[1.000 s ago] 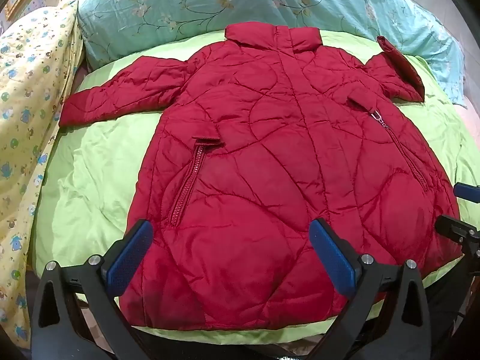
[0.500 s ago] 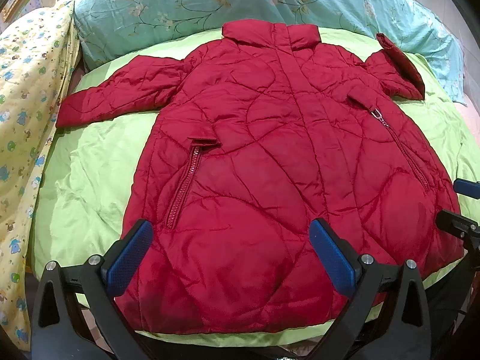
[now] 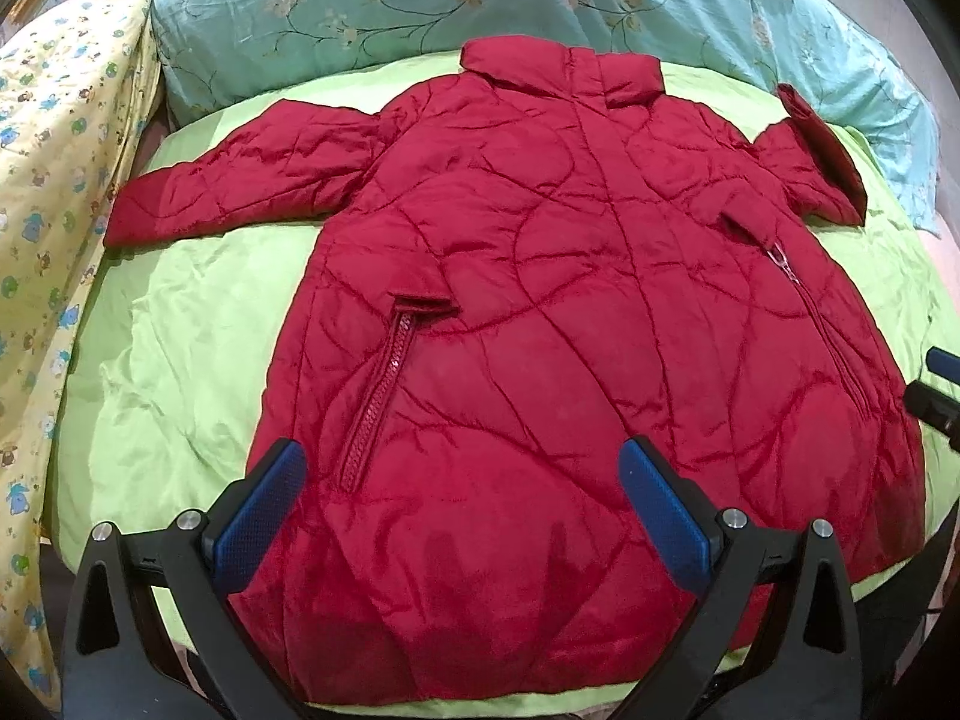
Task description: Fold large clothes
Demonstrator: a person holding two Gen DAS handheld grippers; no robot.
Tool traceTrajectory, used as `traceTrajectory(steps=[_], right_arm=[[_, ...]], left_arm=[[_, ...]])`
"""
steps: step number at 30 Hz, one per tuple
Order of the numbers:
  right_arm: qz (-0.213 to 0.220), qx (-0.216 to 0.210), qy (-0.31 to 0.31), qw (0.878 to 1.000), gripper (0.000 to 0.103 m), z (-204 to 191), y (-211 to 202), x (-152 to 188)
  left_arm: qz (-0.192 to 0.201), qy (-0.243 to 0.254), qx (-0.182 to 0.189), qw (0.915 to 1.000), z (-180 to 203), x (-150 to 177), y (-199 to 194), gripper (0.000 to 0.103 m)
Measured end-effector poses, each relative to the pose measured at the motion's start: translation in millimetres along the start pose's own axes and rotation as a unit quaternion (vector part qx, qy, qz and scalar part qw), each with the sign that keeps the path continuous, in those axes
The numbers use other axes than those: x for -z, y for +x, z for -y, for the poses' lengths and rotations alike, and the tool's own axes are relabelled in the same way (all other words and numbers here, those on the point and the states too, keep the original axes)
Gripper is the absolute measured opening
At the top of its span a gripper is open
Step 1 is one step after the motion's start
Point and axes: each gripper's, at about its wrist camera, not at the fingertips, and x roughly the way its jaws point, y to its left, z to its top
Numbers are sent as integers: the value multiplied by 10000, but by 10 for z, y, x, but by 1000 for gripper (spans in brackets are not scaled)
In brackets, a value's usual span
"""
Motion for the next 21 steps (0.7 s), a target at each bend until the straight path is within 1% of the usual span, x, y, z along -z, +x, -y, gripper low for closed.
traceTrajectory(steps=[2, 7, 8, 11, 13, 16, 18, 21], right_arm=[[76, 63, 37, 9999, 102, 89, 0, -74], [216, 207, 162, 9994, 102, 317, 7, -264], [264, 289, 158, 9991, 102, 379, 1, -327], [428, 308, 289, 9982, 102, 595, 18, -514], [556, 362, 330, 9972, 102, 732, 36, -641], [776, 444, 401, 9952, 102, 1007, 146, -885], [856, 694, 467, 9928, 102, 1229, 246, -1077], [921, 954, 664, 9889, 101, 1557, 397, -1345]], left_arm=[[102, 2, -27, 9999, -9, -37, 9, 103], [375, -81, 152, 9991, -37, -150, 77, 103], [354, -79, 153, 9992, -38, -178, 100, 103], [321, -21, 85, 9994, -39, -265, 161, 103], [337, -41, 147, 9993, -49, -327, 198, 103], [244, -54, 158, 9996, -60, -432, 270, 103], [237, -29, 104, 9997, -58, -492, 297, 103], [297, 7, 43, 9995, -56, -595, 316, 103]])
